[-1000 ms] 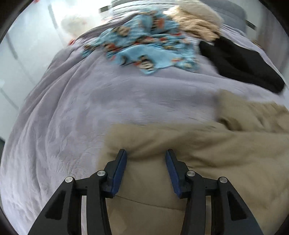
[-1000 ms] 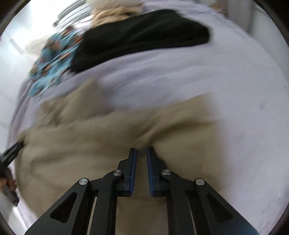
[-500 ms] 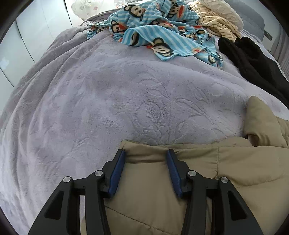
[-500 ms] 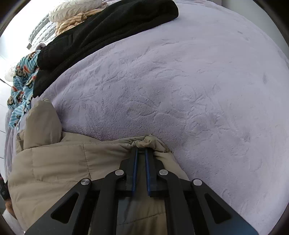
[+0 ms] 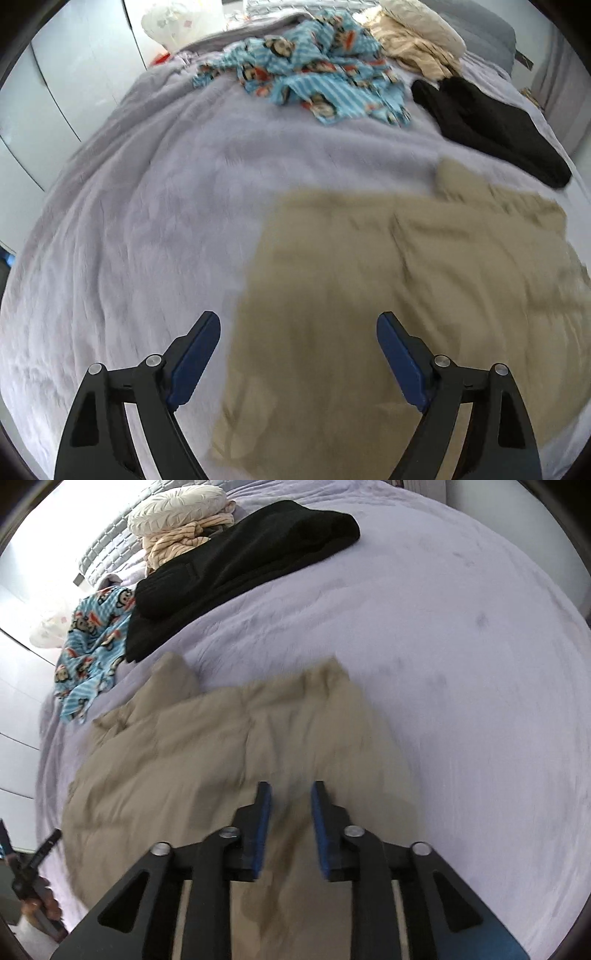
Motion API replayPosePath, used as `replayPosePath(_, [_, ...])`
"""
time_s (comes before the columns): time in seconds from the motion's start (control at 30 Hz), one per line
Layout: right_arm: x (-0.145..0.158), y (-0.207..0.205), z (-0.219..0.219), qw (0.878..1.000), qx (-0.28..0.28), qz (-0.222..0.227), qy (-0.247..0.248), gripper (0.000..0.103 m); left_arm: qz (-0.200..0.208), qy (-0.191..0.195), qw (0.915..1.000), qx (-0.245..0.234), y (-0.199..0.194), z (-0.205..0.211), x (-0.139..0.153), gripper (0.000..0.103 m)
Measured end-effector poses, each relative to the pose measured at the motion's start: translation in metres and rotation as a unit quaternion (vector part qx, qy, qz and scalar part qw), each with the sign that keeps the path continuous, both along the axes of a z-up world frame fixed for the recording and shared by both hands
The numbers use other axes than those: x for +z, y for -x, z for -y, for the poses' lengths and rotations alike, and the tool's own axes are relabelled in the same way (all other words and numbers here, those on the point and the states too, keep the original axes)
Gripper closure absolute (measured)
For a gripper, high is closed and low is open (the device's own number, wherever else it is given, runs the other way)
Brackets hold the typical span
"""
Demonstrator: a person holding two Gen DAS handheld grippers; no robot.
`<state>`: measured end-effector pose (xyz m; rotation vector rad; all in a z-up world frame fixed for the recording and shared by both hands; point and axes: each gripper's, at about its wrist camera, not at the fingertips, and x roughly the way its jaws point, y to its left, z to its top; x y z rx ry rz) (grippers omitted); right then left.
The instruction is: Fold large clothes
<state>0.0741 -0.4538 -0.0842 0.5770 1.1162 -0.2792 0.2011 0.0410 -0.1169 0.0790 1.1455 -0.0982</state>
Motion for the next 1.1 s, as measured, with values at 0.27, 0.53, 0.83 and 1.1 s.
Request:
replayPosePath(0.27, [0.01,0.045,-0.034,0.999,-0.002,0.0,-0.044,0.055,-0.051,0.02,0.9985,0.003,0.051,0.011,-0.01,0.015])
replayPosePath(0.53, [0.013,0.085,-0.064,0.997,-0.002,-0.003,-0.079,0.036,-0.065,0.044,0.9969,-0.009,0.084,0.019,-0.002,0.0])
replayPosePath(0.83, [-0.011,0.102,-0.079,0.988,-0.009,-0.032,-0.149,0.022,-0.087,0.051,0.9949,0.0,0.096,0.017,-0.005,0.0])
replayPosePath(1.1, [-0.034,0.11,-0.078,0.975,-0.048,-0.029,-0.214,0.019,-0.105,0.043,0.9932,0.024,0.105,0.008,-0.017,0.0])
